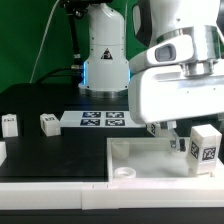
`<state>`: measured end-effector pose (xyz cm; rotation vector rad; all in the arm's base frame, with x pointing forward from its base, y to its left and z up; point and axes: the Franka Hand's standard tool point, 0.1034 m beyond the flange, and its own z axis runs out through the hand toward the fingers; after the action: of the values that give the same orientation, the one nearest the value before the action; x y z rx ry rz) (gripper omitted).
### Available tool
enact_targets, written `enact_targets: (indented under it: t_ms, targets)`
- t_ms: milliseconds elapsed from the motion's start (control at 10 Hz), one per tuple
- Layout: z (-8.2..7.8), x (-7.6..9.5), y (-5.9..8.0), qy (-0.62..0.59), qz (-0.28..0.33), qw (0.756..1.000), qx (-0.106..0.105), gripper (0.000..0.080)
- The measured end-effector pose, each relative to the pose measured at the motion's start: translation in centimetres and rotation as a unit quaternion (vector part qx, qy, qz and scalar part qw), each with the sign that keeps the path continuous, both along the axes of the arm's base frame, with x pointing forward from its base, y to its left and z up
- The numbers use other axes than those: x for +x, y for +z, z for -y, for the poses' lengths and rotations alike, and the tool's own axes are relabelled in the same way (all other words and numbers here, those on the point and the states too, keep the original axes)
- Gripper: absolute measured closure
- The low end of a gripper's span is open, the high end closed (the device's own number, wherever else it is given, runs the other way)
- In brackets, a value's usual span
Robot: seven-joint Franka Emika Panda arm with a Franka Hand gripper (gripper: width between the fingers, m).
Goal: Assemble one leg
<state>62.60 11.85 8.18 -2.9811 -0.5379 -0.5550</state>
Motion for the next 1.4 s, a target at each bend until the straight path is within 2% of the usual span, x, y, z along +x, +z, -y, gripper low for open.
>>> enact_targets:
  t_ms: [200,500,600,900,1100,1400]
  targets:
    - [0.4,0.8,1.1,-0.003,-0.014,1.000,-0.001,0.0150]
    - [0.2,0.4,0.8,-0.003,-0.028,1.000,-0.002,0.0150]
    - [-0.1,-0.6,0.3,-0.017,-0.090,0.996,-0.004,0.0150]
    - [-0.5,-1.1,-0.1,-0.014,-0.223,0.974,-0.023,0.0150]
    - [-0.6,-0.6,-0.3,-0.013,-0.241,0.970,-0.025,0.0150]
    - [-0.6,0.2,0.5,-0.011,-0.240,0.971,-0.024,0.0150]
